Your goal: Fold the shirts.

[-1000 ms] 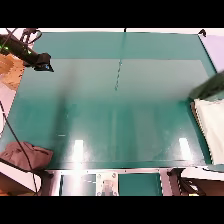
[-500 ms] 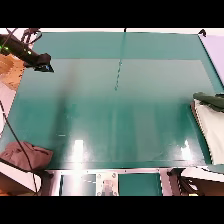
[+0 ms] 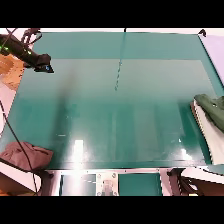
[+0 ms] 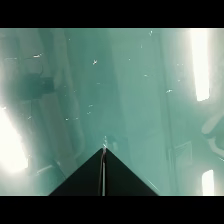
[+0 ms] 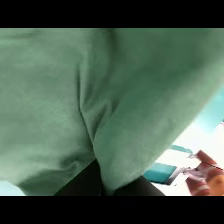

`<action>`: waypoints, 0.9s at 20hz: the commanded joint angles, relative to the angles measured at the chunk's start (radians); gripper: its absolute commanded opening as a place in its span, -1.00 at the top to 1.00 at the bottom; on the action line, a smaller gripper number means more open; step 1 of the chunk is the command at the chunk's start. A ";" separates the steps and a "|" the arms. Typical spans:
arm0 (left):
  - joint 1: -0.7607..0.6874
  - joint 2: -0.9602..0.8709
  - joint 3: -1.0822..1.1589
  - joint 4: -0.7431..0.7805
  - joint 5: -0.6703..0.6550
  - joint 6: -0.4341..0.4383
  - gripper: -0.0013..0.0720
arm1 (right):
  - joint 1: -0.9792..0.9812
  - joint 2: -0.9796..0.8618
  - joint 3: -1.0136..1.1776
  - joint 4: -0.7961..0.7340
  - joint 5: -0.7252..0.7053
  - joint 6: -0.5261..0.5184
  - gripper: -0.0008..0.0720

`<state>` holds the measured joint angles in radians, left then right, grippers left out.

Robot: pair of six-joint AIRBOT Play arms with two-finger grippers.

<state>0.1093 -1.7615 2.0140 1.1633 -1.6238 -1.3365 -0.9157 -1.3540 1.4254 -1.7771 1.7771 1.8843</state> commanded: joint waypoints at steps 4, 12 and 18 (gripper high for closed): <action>-0.001 0.000 0.000 0.000 0.011 0.002 0.91 | -0.016 0.002 -0.172 -0.072 -0.093 0.001 -0.68; -0.001 0.037 0.006 -0.034 0.040 -0.026 0.91 | 0.130 0.003 0.075 0.089 -0.156 -0.008 0.94; -0.001 0.209 -0.219 -0.034 0.040 -0.053 0.91 | 0.478 0.101 -0.099 0.346 -0.362 -0.045 0.94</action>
<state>0.1093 -1.6321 1.9087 1.1313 -1.5902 -1.3777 -0.5877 -1.3033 1.4143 -1.5349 1.5219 1.8633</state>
